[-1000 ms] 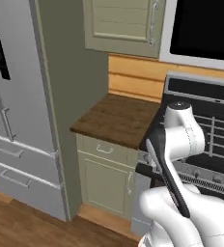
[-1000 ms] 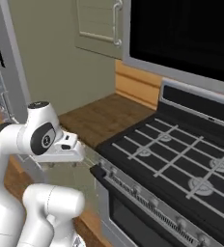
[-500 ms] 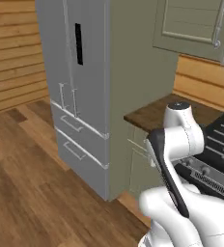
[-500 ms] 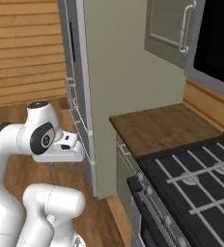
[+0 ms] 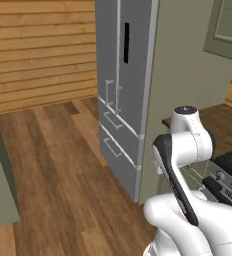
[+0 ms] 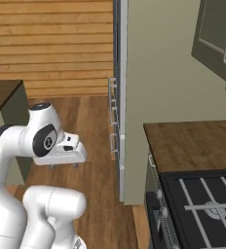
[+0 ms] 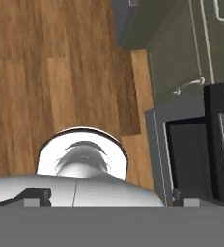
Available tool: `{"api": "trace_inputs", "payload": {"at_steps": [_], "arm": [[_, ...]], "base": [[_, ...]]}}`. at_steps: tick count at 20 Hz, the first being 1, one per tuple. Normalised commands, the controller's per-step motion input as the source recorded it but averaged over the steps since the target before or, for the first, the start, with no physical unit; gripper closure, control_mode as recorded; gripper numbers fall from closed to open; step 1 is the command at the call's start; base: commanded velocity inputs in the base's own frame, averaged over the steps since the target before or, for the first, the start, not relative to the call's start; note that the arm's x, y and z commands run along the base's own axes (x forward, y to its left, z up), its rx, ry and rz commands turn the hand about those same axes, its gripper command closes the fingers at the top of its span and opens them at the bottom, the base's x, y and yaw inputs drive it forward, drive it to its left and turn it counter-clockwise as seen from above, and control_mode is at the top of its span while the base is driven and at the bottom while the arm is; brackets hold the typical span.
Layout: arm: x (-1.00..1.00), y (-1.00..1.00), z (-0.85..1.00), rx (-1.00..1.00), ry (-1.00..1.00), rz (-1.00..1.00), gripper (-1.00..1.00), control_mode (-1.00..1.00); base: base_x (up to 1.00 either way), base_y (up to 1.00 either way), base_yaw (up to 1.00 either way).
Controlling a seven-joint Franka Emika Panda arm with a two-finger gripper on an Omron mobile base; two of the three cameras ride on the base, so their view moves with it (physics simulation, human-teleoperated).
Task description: Take a straw from the drawer in front and place it inside the glass cup on the dining counter.
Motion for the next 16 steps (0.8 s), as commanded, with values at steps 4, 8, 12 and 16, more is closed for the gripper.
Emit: {"api": "trace_inputs", "payload": {"at_steps": [4,8,12,16], "arm": [[0.36,-0.04,-0.19,0.03,-0.01,0.34,-1.00,-1.00],[1.00,0.13,-0.12,0.04,0.00,0.18,-1.00,-1.00],[1.00,0.28,-0.09,0.00,0.05,0.09,-1.00,-1.00],[0.97,0.18,-0.19,-0.38,0.02,-0.06,-1.00,-1.00]], "base": [[0.00,0.00,0.00],[0.00,0.00,0.00],[0.00,0.00,0.00],[0.00,0.00,0.00]]}}
